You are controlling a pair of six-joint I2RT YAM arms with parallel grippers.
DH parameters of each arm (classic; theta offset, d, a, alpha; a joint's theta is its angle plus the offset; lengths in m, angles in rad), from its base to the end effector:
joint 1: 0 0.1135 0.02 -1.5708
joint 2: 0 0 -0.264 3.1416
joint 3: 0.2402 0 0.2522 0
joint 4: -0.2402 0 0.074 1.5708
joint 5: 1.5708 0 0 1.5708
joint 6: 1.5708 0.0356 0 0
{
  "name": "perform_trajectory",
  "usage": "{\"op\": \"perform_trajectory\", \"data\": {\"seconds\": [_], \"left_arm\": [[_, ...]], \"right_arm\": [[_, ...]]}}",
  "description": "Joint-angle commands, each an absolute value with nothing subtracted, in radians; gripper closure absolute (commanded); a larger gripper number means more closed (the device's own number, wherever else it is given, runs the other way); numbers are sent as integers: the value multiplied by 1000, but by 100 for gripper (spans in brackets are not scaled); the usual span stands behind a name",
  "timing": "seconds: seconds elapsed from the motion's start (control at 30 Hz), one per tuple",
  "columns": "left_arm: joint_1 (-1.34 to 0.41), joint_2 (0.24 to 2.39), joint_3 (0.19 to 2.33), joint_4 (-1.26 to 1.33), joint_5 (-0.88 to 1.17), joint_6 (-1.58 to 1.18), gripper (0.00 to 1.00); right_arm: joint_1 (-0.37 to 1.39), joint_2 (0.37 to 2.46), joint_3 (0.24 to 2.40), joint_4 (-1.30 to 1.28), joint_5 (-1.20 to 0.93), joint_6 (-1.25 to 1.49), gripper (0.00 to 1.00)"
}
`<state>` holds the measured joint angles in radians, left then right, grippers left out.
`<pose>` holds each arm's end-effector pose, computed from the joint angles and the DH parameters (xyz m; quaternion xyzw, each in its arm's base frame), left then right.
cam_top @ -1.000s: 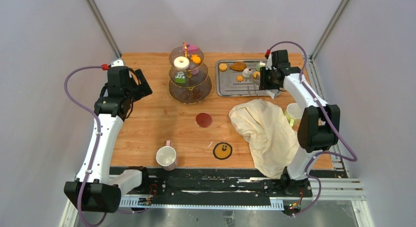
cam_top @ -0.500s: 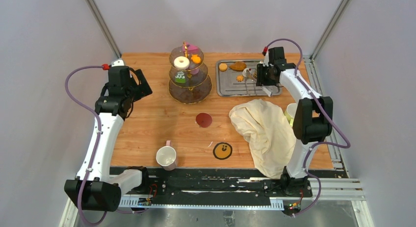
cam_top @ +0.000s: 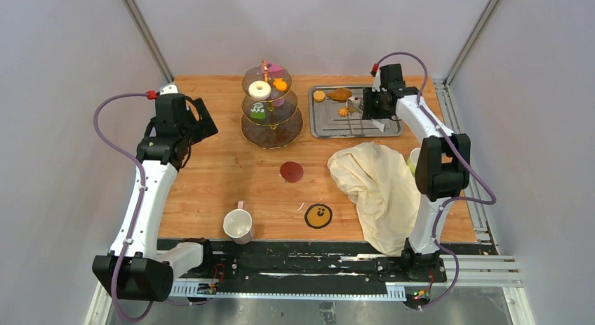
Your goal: Serve the afternoon tea
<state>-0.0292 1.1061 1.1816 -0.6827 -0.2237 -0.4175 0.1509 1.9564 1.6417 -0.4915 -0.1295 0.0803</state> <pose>0.2308 0.0012 0.3658 -0.2206 0.8541 -0.0055 0.4710 0.4407 0.0717 0.2605 -0.0568 0.9244 0.1026 0.3629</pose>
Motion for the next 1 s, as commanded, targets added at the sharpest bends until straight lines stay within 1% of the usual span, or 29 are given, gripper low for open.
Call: {"op": "perform_trajectory", "data": {"seconds": [0.0,0.17,0.23,0.47,0.63,0.97], "left_arm": [[-25,1111,1184,-657,-244,-402,2],[-25,1109,1184,-658,-247,-400,2],[-25,1109,1184,-657,-248,-398,2],[-25,1109,1184,-658,-243,-401,2],[-25,1102,1181,-658,-238,-405,2],[-25,1088,1156,-646,-210,-423,2]], "right_arm": [[171,1977,1703,-487,-103,56,54],[173,2019,1736,-495,-85,52,54],[172,2020,1737,-501,-85,51,57],[181,1952,1688,-507,-90,42,83],[192,1864,1623,-512,-94,48,98],[255,1625,1447,-505,-116,84,99]]}}
